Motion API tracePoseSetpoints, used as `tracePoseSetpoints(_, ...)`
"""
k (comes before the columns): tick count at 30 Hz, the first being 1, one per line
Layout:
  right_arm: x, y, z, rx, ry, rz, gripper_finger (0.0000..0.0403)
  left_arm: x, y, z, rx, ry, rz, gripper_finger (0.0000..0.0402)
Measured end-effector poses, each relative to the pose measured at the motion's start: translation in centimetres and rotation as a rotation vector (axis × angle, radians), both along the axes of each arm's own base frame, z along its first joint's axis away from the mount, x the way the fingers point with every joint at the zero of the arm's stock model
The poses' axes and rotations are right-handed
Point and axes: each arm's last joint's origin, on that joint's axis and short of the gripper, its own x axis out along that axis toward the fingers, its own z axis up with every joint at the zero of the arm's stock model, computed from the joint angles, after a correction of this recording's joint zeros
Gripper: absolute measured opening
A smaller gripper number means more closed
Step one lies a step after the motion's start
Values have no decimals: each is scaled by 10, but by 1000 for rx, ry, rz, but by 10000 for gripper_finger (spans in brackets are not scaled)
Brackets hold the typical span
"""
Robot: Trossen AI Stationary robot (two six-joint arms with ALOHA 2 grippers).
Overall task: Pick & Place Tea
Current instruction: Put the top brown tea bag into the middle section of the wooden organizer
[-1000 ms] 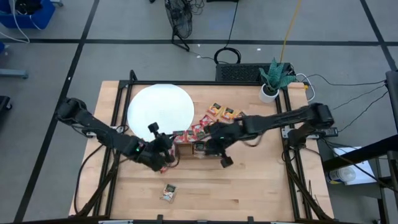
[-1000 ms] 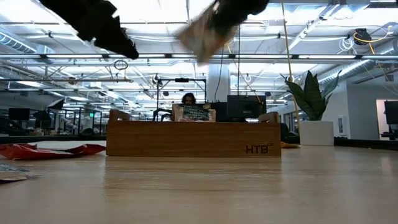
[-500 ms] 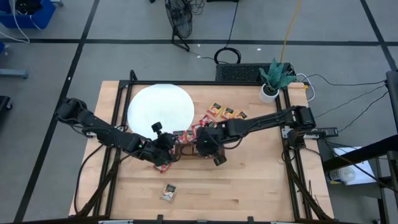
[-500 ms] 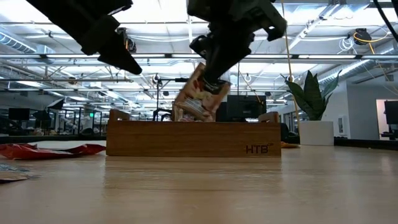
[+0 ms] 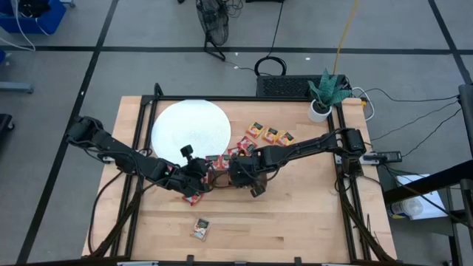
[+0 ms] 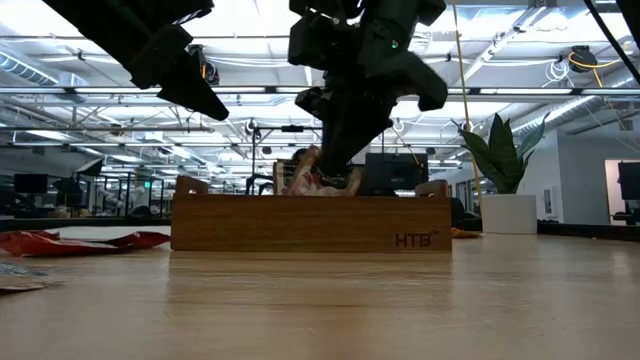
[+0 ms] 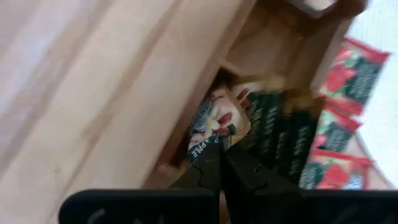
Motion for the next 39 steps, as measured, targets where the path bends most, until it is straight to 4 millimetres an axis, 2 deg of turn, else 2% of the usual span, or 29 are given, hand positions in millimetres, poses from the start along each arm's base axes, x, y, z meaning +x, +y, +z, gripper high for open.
tracePoseSetpoints(7,4,5,2,-58,-61,-18,13,0,0,0,-3,-4,1,33)
tracePoseSetpoints(19,19,6,10,-31,-253,-37,77,0,0,0,-18,-15,12,33)
tracePoseSetpoints(24,17,5,11,-135,-276,-122,93,0,0,0,-20,-15,13,33)
tracePoseSetpoints(26,14,11,19,-143,-301,-128,91,0,0,0,-20,-16,13,33)
tracePoseSetpoints(29,7,31,31,-138,-337,-78,75,0,0,0,-20,-16,13,33)
tracePoseSetpoints(33,0,55,35,-129,-343,33,22,0,0,0,-17,-13,11,33)
tracePoseSetpoints(36,2,60,18,-96,-321,66,5,0,0,0,-16,-12,10,33)
tracePoseSetpoints(39,5,50,-11,-131,-251,33,1,0,0,0,-17,-14,10,33)
